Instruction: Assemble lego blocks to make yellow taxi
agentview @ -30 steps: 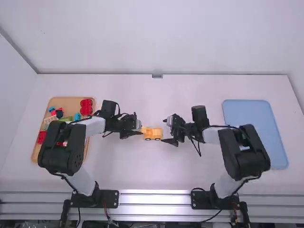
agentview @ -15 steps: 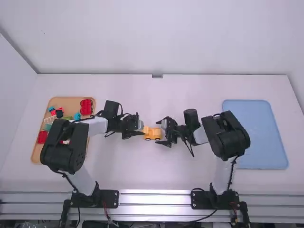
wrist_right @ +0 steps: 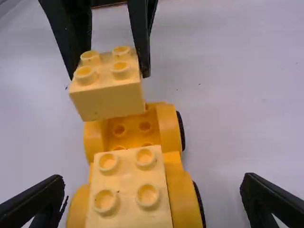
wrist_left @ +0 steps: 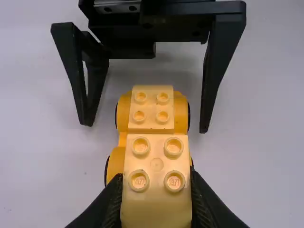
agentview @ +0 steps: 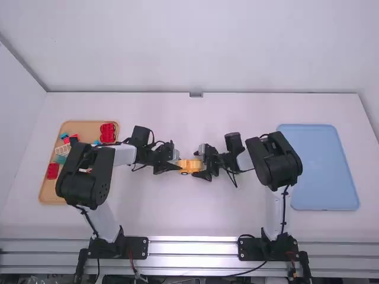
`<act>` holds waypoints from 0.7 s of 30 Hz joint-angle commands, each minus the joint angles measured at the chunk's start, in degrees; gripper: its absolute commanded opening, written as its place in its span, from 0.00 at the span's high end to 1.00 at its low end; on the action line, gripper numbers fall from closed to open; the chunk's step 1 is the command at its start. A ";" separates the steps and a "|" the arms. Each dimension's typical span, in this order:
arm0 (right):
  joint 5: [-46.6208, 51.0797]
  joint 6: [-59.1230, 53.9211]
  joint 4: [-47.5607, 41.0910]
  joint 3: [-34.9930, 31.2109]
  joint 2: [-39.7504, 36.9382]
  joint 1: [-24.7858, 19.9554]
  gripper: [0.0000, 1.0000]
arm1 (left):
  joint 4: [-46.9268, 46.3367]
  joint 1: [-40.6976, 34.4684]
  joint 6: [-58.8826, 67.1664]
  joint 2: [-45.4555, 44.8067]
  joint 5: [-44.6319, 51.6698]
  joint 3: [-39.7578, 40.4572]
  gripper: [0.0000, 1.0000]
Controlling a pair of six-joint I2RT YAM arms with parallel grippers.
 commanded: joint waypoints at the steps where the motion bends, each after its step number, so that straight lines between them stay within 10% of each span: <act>1: -0.87 -3.34 -1.36 0.96 0.74 -0.04 0.01 | -0.63 -0.46 -0.17 0.44 2.16 1.46 0.91; 16: 3.43 -5.99 -3.96 0.90 0.74 -0.07 0.51 | -0.31 -3.87 -3.19 0.87 -4.11 2.16 0.96; 21: 3.48 -7.87 -4.13 0.33 0.74 -0.15 0.51 | 0.76 -3.23 -3.23 0.87 -4.13 2.16 0.98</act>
